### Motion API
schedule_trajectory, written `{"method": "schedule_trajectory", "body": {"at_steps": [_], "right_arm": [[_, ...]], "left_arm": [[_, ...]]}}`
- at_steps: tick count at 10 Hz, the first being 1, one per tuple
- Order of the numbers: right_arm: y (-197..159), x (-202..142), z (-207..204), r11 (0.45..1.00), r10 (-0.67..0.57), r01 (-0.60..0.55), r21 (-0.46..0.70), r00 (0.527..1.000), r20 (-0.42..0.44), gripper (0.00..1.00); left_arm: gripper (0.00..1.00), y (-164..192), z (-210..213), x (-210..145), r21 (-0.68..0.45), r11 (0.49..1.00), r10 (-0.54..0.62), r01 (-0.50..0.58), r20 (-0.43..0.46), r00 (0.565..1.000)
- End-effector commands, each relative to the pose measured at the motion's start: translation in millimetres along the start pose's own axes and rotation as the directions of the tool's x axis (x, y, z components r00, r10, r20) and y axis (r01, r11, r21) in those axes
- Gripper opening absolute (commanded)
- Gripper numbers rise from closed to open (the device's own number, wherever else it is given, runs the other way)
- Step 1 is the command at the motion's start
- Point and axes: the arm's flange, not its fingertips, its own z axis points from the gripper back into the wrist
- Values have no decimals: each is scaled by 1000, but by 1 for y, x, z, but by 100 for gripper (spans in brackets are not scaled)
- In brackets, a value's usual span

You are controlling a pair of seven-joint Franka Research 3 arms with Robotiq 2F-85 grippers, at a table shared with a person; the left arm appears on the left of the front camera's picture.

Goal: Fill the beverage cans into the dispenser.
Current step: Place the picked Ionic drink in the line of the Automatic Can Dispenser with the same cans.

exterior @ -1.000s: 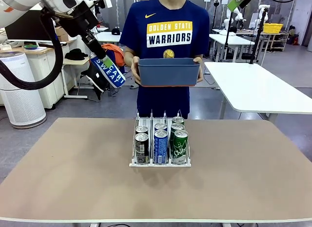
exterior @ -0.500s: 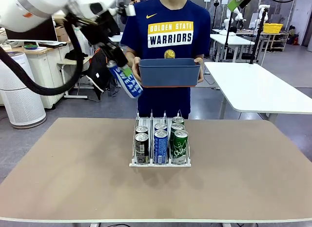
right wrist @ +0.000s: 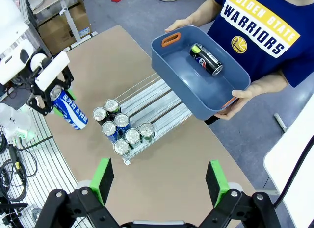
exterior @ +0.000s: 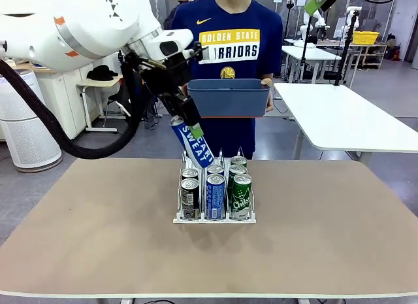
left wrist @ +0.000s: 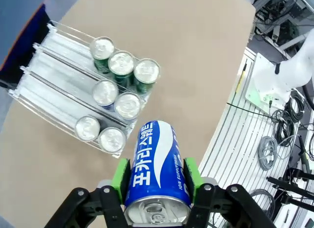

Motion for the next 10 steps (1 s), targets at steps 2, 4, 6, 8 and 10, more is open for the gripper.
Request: {"method": "schedule_trajectory", "body": {"at_steps": [2,4,6,8,10], "right_arm": [[0,0,0,1000,0,0,2,1000,1,100],[0,0,0,1000,0,0,2,1000,1,100],[0,0,0,1000,0,0,2,1000,1,100],[0,0,0,1000,0,0,2,1000,1,100],[0,0,0,1000,0,0,2,1000,1,100]], "left_arm": [[0,7,9,-2,25,1000,10,-10,16,1000],[57,2,0,0,1,1000,1,-1,-1,1000],[57,-1,-29,24,60,998,-21,21,3,1000],[57,-20,-48,39,119,993,13,-10,-21,1000],[57,-39,-66,47,177,984,14,-3,-58,998]]}}
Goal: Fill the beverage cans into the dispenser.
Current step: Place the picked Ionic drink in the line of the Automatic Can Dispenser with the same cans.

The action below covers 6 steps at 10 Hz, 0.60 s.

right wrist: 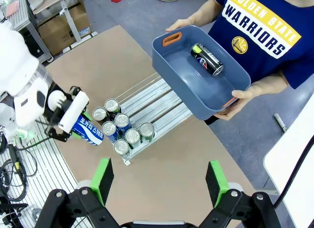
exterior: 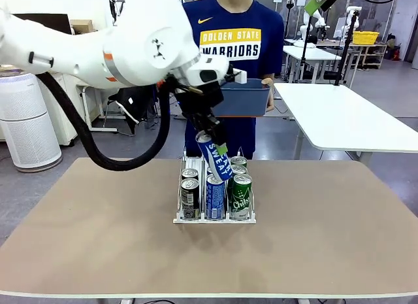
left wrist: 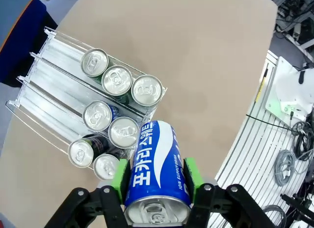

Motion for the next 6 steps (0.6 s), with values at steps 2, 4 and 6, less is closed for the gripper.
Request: {"method": "schedule_trajectory", "body": {"at_steps": [2,4,6], "right_arm": [[0,-1,0,1000,0,0,2,1000,1,100],[0,-1,0,1000,0,0,2,1000,1,100],[0,-1,0,1000,0,0,2,1000,1,100]], "left_arm": [[57,-29,-15,11,107,994,44,-38,-57,997],[57,-41,-24,7,132,991,47,-35,-86,995],[57,-43,-43,3,122,991,65,-50,-123,990]]}}
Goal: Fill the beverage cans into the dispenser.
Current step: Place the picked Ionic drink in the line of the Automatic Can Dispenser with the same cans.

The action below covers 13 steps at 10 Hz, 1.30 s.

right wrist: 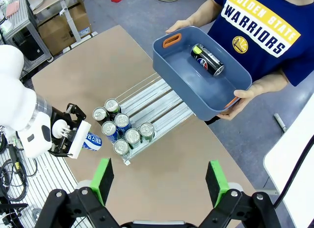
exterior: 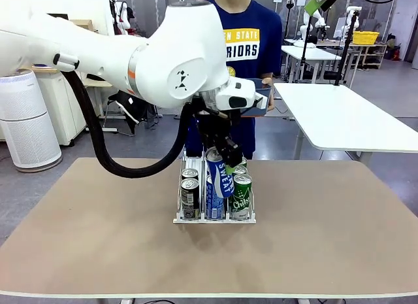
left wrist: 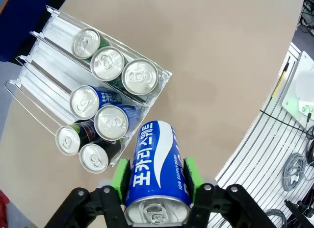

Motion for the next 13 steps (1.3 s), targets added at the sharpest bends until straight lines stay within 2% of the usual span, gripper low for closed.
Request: {"method": "schedule_trajectory", "body": {"at_steps": [1,2,5,6,7,10,13], "right_arm": [[0,-1,0,1000,0,0,2,1000,1,100],[0,-1,0,1000,0,0,2,1000,1,100],[0,-1,0,1000,0,0,2,1000,1,100],[0,-1,0,1000,0,0,2,1000,1,100],[0,-1,0,1000,0,0,2,1000,1,100],[0,-1,0,1000,0,0,2,1000,1,100],[0,-1,0,1000,0,0,2,1000,1,100]], "left_arm": [[57,0,-16,-3,-26,999,21,-22,-23,1000],[57,0,0,0,0,1000,0,0,0,1000],[57,0,0,0,0,1000,0,0,0,1000],[57,1,-9,1,-12,1000,2,-2,-13,1000],[57,-2,-17,11,30,1000,-4,5,-59,998],[57,-2,-38,12,6,998,-63,63,-46,997],[57,7,-59,0,-11,997,-70,70,-36,997]]}}
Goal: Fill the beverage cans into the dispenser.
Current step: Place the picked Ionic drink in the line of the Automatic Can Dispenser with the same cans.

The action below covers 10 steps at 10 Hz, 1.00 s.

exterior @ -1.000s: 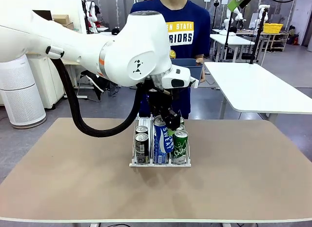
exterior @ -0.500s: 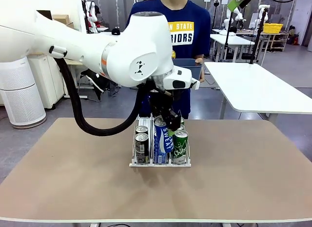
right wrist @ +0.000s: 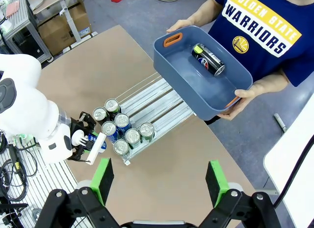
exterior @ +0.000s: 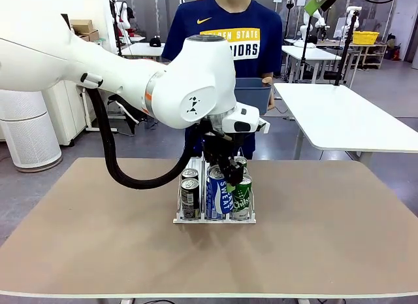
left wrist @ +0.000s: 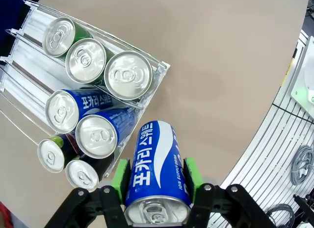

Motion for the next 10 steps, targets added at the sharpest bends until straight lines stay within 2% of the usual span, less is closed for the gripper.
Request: {"method": "schedule_trajectory", "body": {"at_steps": [1,2,3,5,6,10], "right_arm": [[0,-1,0,1000,0,0,3,1000,1,100],[0,-1,0,1000,0,0,3,1000,1,100],[0,-1,0,1000,0,0,3,1000,1,100],[0,-1,0,1000,0,0,3,1000,1,100],[0,-1,0,1000,0,0,3,1000,1,100],[0,-1,0,1000,0,0,3,1000,1,100]], "left_arm": [[57,6,-9,-7,-3,1000,-25,25,38,999],[57,2,-11,-8,-38,997,-66,66,6,998],[57,2,-6,-1,-2,1000,-2,2,4,1000],[57,2,-14,-2,-14,1000,-22,22,-6,1000],[57,5,-23,-4,-47,998,29,-30,-26,999],[57,46,-37,-5,11,997,70,-70,11,997]]}}
